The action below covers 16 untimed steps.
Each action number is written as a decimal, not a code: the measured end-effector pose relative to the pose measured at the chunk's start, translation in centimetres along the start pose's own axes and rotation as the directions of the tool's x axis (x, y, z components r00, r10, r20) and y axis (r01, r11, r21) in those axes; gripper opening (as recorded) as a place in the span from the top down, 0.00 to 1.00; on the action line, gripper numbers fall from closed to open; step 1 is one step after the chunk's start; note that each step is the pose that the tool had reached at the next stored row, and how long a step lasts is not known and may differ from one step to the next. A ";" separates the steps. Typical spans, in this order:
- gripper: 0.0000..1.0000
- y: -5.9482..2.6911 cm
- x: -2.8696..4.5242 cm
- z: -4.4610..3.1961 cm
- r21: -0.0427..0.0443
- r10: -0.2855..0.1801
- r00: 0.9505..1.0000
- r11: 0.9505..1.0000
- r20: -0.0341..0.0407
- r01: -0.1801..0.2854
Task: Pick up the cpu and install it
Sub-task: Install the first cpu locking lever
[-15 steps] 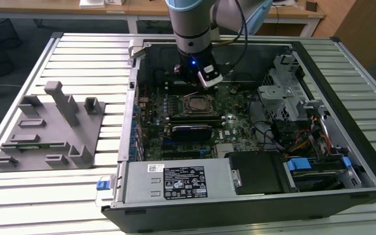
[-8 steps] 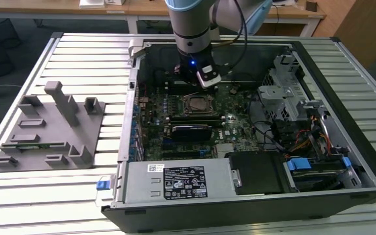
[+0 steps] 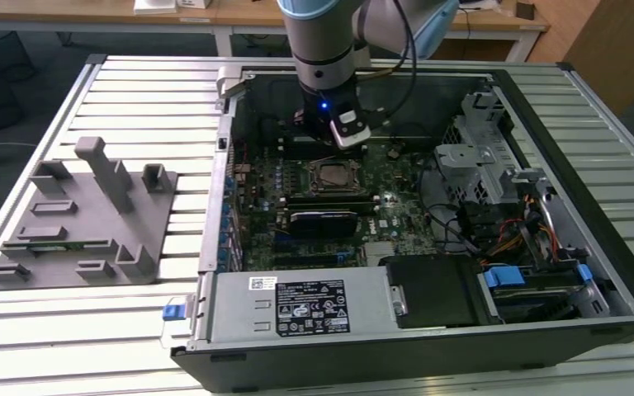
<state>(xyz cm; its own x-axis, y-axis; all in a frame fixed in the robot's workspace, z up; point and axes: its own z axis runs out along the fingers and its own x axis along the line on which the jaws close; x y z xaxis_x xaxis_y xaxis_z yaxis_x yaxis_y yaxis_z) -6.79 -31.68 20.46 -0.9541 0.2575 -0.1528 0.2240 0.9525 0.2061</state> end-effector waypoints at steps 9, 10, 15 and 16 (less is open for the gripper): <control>0.89 -0.03 0.10 0.08 0.002 0.013 1.000 1.000 0.003 -0.013; 0.89 -0.04 0.14 0.08 0.002 0.014 1.000 1.000 0.004 -0.014; 0.89 -0.10 0.33 0.08 0.003 0.021 1.000 1.000 0.006 -0.021; 0.89 -0.10 0.37 0.08 0.003 0.022 1.000 1.000 0.007 -0.022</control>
<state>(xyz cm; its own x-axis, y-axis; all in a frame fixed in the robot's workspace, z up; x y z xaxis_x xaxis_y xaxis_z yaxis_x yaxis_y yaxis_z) -7.15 -31.66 20.30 -0.9476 0.2795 -0.1546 0.2457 0.9471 0.2064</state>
